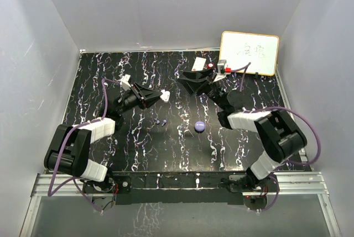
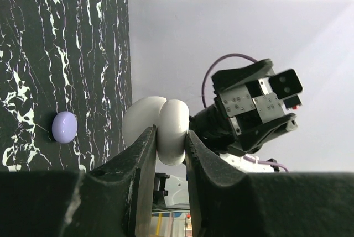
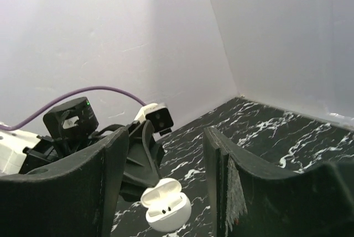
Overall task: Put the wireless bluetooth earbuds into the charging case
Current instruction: Place the earbud in the charging case, then close the charging case.
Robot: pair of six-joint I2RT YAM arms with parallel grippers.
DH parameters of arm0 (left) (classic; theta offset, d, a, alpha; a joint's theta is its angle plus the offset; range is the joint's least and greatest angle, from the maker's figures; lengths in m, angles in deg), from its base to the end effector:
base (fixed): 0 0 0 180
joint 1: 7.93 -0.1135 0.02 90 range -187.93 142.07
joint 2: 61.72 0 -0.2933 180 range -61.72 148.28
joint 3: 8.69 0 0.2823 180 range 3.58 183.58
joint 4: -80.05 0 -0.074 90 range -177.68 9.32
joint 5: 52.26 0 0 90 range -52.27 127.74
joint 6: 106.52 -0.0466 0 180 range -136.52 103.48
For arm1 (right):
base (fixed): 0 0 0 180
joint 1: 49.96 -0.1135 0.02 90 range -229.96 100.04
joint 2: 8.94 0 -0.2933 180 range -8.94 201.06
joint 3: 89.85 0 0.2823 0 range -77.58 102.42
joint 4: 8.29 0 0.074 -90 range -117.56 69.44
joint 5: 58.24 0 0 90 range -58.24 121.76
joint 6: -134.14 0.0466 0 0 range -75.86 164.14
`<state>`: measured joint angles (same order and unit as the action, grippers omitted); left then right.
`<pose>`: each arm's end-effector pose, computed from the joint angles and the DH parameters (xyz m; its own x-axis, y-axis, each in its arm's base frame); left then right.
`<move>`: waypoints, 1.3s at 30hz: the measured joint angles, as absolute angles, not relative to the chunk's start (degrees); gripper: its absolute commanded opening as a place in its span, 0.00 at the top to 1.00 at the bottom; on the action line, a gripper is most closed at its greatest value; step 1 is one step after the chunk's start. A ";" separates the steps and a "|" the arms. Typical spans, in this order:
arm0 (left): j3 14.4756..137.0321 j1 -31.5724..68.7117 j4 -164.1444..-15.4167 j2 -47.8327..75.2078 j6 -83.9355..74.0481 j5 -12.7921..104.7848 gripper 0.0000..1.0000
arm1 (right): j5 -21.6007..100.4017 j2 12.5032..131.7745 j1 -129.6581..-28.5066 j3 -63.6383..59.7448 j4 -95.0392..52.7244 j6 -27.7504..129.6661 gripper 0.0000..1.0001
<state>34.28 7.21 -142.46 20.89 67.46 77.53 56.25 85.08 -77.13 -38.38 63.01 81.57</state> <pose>0.2908 -0.1096 0.2298 -0.8081 -0.5730 -0.1366 0.1338 0.0473 -0.9899 0.3031 0.1773 0.2712 -0.1093 0.5656 -0.8174 -0.8468 0.3776 0.3745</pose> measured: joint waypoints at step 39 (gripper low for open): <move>33.56 7.86 -141.74 22.81 71.81 62.60 1.00 | 26.28 77.69 -95.65 -39.58 10.03 59.26 0.32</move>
